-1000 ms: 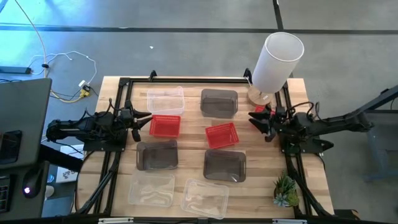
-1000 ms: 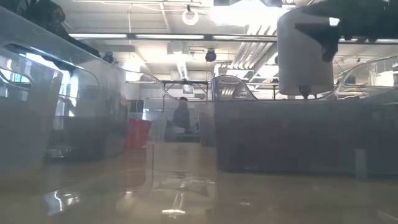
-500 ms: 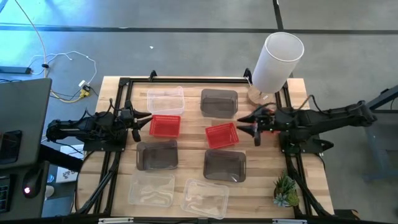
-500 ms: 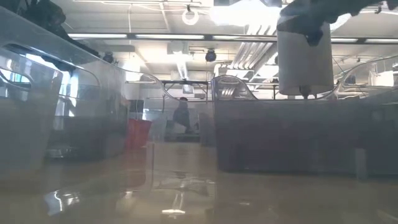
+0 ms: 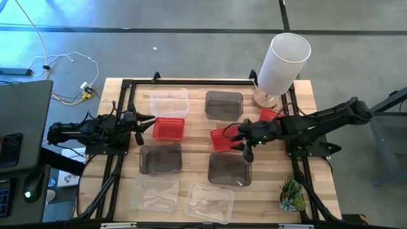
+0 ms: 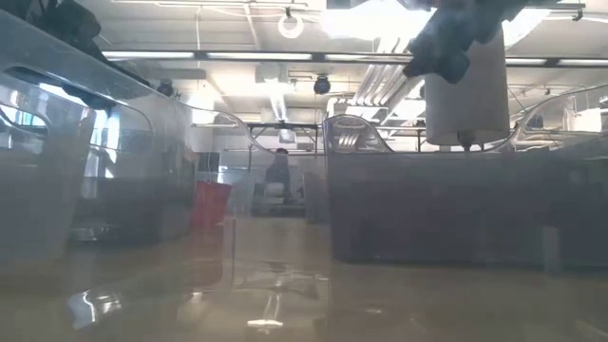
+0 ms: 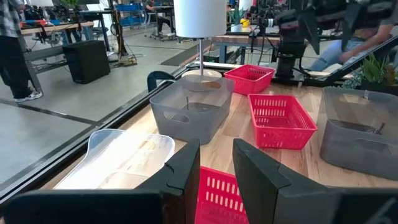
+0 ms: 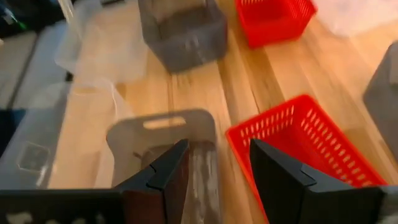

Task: Stack baskets by color
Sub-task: Stack the right black bin on the top black bin

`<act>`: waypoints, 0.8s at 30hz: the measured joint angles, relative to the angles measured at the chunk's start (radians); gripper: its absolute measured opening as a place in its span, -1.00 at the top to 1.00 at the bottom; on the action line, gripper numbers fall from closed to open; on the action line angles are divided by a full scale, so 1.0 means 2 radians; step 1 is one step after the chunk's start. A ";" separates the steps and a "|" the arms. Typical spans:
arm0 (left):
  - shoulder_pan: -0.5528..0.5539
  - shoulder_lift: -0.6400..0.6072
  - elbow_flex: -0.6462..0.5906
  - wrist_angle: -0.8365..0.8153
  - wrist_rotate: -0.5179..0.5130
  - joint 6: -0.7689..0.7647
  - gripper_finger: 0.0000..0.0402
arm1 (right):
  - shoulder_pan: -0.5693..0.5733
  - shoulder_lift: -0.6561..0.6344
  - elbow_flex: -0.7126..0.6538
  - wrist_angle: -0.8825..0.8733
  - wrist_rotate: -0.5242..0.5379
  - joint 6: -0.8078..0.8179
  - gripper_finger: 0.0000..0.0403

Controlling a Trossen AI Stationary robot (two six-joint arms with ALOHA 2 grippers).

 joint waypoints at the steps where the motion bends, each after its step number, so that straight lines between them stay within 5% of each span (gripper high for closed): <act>1: 0.000 0.000 0.000 0.000 0.000 0.000 0.58 | 0.004 0.010 0.009 -0.014 0.009 0.006 0.22; 12: 0.000 0.000 0.000 0.000 0.000 0.000 0.58 | 0.022 0.111 0.078 -0.122 0.033 0.048 0.22; 24: 0.000 0.000 0.000 -0.001 0.000 0.000 0.58 | 0.022 0.162 0.087 -0.141 -0.008 0.086 0.22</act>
